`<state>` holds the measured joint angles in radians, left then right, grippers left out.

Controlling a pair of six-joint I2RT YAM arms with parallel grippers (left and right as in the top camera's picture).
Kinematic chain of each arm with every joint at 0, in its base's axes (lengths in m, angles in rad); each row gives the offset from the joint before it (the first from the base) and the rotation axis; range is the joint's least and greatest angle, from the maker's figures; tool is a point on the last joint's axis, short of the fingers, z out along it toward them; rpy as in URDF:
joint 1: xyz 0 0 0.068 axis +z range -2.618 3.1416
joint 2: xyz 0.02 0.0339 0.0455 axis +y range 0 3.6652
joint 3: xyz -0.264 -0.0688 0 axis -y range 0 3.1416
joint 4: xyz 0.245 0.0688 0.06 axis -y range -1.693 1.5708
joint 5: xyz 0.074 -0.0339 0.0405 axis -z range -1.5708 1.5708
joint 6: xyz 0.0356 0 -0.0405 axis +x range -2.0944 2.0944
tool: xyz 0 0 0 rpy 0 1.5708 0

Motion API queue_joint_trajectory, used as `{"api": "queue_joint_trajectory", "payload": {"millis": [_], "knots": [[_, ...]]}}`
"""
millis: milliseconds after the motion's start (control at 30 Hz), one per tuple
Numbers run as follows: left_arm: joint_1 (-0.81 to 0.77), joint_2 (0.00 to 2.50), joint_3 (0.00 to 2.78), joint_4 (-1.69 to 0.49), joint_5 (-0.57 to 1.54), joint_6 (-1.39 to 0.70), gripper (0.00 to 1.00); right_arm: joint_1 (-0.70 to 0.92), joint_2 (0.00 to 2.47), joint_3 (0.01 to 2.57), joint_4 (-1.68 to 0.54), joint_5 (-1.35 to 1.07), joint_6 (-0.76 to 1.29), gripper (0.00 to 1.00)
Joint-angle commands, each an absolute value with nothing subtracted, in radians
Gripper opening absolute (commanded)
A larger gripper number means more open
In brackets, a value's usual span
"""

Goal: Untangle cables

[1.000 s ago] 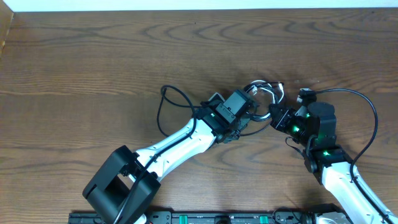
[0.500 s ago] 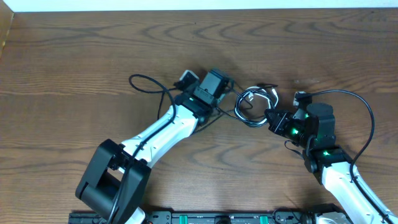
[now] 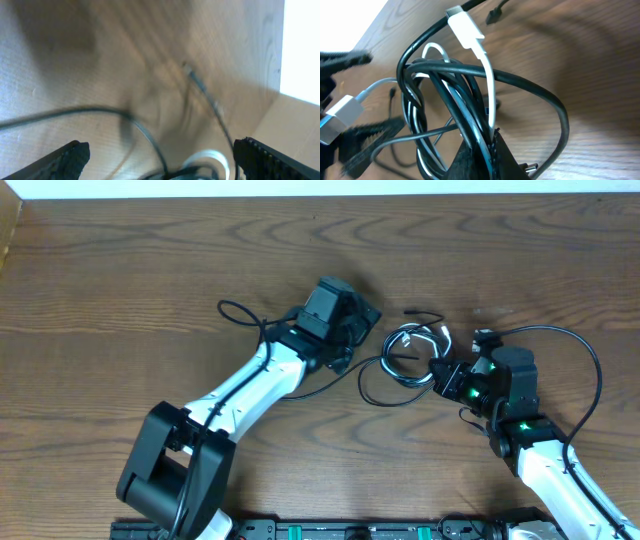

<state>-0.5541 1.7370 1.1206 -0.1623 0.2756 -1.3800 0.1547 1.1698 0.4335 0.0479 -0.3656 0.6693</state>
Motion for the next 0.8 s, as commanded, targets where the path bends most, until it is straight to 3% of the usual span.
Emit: {"api": "queue_joint_trajectory", "payload": {"millis": [0,233,333,400,600,767], "knots": [[-0.457,1.710,1.130,-0.202,0.539,-1.413,0.99,0.159,1.165,0.437,0.052,-0.234,0.619,0.01],[-0.400,1.710,1.130,-0.204,0.821,-1.591,0.94,0.159,1.165,0.437,0.116,-0.167,0.601,0.01],[-0.415,1.710,1.130,-0.204,0.831,-1.629,0.93,0.159,1.165,0.437,0.139,-0.167,0.601,0.01],[-0.431,1.710,1.130,-0.204,0.834,-1.680,0.82,0.159,1.165,0.437,0.148,-0.157,0.601,0.01],[-0.474,1.710,1.130,-0.204,0.879,-1.840,0.81,0.159,1.165,0.437,0.165,-0.048,0.601,0.01],[-0.516,1.710,1.130,-0.204,0.793,-1.901,0.81,0.163,1.165,0.437,0.165,-0.052,0.613,0.01]]}}
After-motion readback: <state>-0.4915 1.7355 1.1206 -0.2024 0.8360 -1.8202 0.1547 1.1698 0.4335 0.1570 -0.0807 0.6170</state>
